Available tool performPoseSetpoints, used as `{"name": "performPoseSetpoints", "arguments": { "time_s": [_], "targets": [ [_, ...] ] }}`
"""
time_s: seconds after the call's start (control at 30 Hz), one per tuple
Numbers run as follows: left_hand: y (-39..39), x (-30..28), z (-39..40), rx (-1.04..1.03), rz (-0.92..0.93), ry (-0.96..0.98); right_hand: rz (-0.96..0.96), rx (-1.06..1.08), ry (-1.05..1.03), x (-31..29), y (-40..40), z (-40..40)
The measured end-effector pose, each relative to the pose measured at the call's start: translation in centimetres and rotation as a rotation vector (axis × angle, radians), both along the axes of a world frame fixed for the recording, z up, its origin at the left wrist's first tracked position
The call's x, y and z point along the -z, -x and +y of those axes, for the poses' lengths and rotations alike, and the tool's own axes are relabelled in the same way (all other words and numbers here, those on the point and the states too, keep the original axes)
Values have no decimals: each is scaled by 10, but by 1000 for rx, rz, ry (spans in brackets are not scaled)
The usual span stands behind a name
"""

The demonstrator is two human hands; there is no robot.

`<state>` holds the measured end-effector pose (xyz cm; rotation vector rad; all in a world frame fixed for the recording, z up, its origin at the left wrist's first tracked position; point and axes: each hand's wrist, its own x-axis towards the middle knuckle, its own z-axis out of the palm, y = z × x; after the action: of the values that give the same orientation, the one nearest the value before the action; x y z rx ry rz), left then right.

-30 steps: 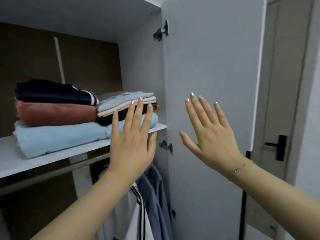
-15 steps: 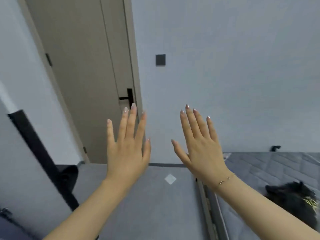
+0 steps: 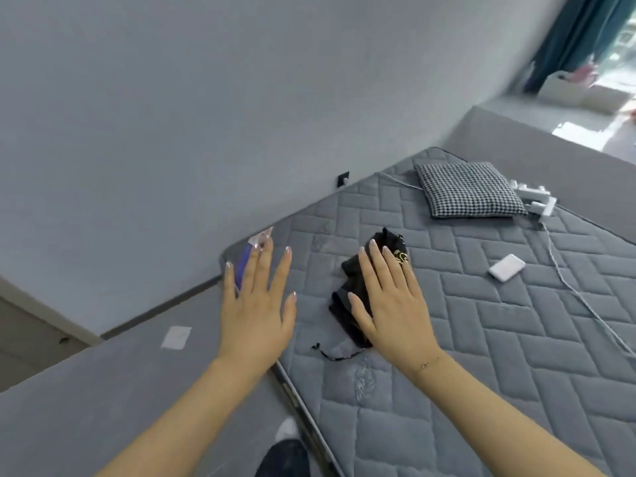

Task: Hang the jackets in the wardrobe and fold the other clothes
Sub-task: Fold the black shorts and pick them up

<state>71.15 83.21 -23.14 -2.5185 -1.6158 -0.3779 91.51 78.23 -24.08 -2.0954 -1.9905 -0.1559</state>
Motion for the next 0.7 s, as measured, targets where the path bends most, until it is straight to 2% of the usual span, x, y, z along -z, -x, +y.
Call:
{"name": "performPoseSetpoints", "arguments": {
  "time_s": [0.2,0.3,0.37,0.43,0.5,0.63,0.7],
  "targets": [
    [-53,165,137,151,99,356,180,293,325,162,-50,84],
    [-83,244,193,218,205,517,259,361,498,244,-64,126],
    [-102,299,221,240,205,588,288,379,581,298,-69,149],
    [-119,350,243,219,85,713,304,389,629,349,-70,168],
    [-133,394,259,116,-151,904,310,398,643,394,-69,186],
    [-152,451,276,-383,-710,1412,213,402,592,454,-71,219],
    [-149,468,274,-572,-941,1564,200,405,475,469,-73,224]
  ]
}}
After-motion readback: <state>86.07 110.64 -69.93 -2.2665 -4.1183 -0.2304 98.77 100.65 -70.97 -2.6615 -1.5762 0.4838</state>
